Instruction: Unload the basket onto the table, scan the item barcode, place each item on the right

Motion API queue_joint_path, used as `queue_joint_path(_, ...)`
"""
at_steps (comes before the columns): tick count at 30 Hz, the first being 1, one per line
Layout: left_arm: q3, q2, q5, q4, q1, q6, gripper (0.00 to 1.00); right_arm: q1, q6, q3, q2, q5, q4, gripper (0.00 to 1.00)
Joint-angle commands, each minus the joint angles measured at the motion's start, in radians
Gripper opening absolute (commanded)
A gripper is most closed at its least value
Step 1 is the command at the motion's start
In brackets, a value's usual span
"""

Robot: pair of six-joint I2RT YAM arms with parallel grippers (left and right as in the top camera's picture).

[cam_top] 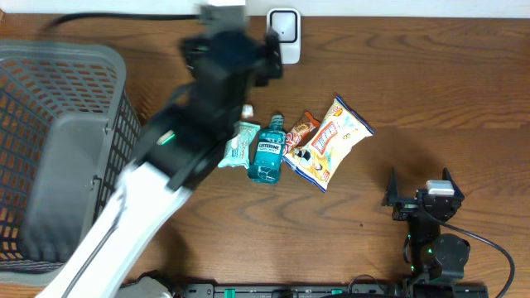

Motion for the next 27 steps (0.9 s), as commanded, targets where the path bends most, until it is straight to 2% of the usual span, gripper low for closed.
queue_joint_path(1, 0.014, -0.108, -0.049, 0.080, 0.001, 0.129, 0.99, 0.008, -0.009, -0.001, 0.001, 0.002, -0.004, 0.99)
queue_joint_path(6, 0.014, -0.230, -0.086, 0.131, 0.000, 0.357, 0.99, 0.008, -0.009, -0.001, 0.001, 0.002, -0.004, 0.99)
queue_joint_path(11, 0.014, -0.294, -0.358, 0.121, 0.001, 0.555, 0.99, 0.008, -0.009, -0.001, 0.001, 0.002, -0.004, 0.99)
queue_joint_path(14, 0.014, -0.301, -0.459, 0.113, 0.001, 0.647, 0.99, 0.008, -0.009, -0.001, 0.001, 0.002, -0.004, 0.99)
queue_joint_path(22, -0.046, -0.392, -0.435, 0.099, 0.014, 0.652, 0.99, 0.008, -0.009, -0.001, 0.001, 0.002, -0.004, 0.99)
queue_joint_path(27, -0.198, -0.542, -0.301, 0.099, 0.113, 0.652, 0.99, 0.008, -0.009, -0.001, 0.001, 0.002, -0.004, 0.99)
